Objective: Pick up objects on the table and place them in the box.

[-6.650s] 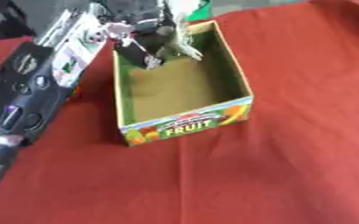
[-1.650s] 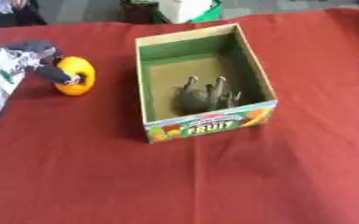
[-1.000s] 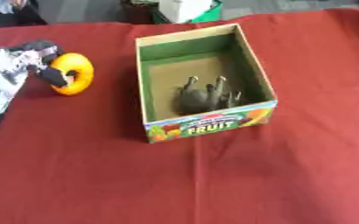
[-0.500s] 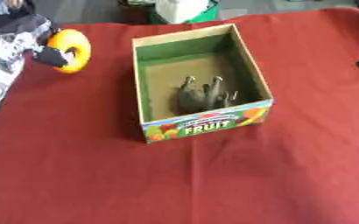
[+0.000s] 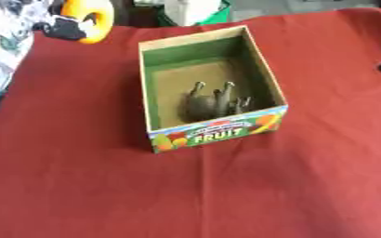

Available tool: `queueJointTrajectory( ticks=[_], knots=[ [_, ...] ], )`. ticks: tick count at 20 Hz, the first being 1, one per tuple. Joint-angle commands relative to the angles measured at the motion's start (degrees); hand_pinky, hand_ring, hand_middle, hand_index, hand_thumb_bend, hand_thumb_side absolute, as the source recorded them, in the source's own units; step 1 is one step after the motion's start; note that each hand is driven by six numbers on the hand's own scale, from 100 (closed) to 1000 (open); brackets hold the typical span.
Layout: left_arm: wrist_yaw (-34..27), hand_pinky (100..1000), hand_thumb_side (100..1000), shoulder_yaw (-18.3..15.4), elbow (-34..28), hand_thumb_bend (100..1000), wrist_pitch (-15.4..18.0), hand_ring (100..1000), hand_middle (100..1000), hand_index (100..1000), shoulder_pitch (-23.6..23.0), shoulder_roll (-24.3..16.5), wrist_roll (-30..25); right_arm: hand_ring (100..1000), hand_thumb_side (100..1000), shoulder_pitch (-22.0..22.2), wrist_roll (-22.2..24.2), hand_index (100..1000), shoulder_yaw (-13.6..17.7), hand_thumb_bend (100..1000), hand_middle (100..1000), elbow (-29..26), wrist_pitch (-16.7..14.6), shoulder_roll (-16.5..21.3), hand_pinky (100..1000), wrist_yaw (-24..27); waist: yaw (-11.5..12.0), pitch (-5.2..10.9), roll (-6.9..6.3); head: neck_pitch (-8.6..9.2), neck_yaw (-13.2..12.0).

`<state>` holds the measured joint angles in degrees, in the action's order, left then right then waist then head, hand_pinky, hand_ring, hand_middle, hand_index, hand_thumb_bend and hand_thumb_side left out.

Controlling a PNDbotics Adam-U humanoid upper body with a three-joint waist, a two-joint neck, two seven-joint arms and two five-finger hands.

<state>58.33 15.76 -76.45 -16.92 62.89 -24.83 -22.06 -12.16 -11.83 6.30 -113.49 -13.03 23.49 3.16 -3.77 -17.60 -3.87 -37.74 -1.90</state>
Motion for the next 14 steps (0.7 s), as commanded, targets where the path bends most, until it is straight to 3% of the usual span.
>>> queueJointTrajectory(
  ticks=[1, 8, 14],
  knots=[
    [0.5, 494, 266, 0.0, -1.6, 100, 0.8, 441, 433, 405, 1.9, -0.1, 0.2, 706, 1000, -0.8, 0.2, 755, 0.0, 100, 615, -1.1, -0.1, 1.7, 591, 0.3, -0.2, 1.51, 0.21, 0.48, -0.3],
    [-3.6, 500, 280, 3.5, -1.2, 100, 3.1, 437, 432, 408, 4.8, 6.1, 3.8, 706, 1000, -1.7, 0.7, 755, -0.4, 100, 615, -1.1, -0.2, 1.9, 590, 0.8, -1.3, 1.22, -0.28, 1.25, -0.9],
    [-6.8, 513, 288, 5.5, 2.6, 100, 6.8, 448, 450, 413, 4.9, 8.4, 5.6, 706, 1000, -2.3, 0.9, 755, -0.5, 100, 615, -1.1, -0.2, 2.0, 590, 1.1, -1.9, 0.96, -0.78, 1.53, -1.2]
  ],
)
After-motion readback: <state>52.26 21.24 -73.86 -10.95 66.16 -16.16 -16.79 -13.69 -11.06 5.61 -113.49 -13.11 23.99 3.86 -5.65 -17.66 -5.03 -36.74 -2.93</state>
